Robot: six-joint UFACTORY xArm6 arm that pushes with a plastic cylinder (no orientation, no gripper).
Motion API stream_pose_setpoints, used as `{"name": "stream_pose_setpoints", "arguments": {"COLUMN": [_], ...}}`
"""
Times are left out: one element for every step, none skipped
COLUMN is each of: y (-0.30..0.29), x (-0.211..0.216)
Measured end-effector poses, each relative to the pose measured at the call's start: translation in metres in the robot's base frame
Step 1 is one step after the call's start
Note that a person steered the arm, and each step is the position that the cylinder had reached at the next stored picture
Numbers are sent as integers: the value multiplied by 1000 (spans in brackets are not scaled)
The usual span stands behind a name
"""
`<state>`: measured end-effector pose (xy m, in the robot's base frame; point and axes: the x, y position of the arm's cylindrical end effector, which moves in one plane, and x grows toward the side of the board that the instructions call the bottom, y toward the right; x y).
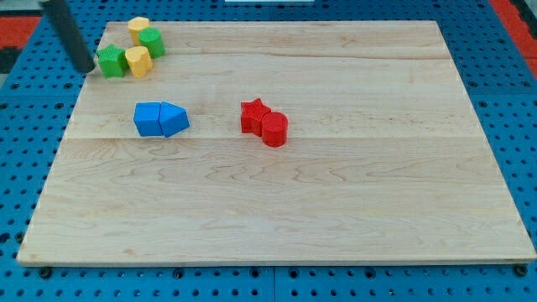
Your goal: Move the green circle diagonally to the top right side of the red star
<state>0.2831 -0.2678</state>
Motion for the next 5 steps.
{"name": "stream_pose_setpoints", "arguments": {"y": [19,31,87,160,230], "x": [-37,-37,-38,-73,-74]}}
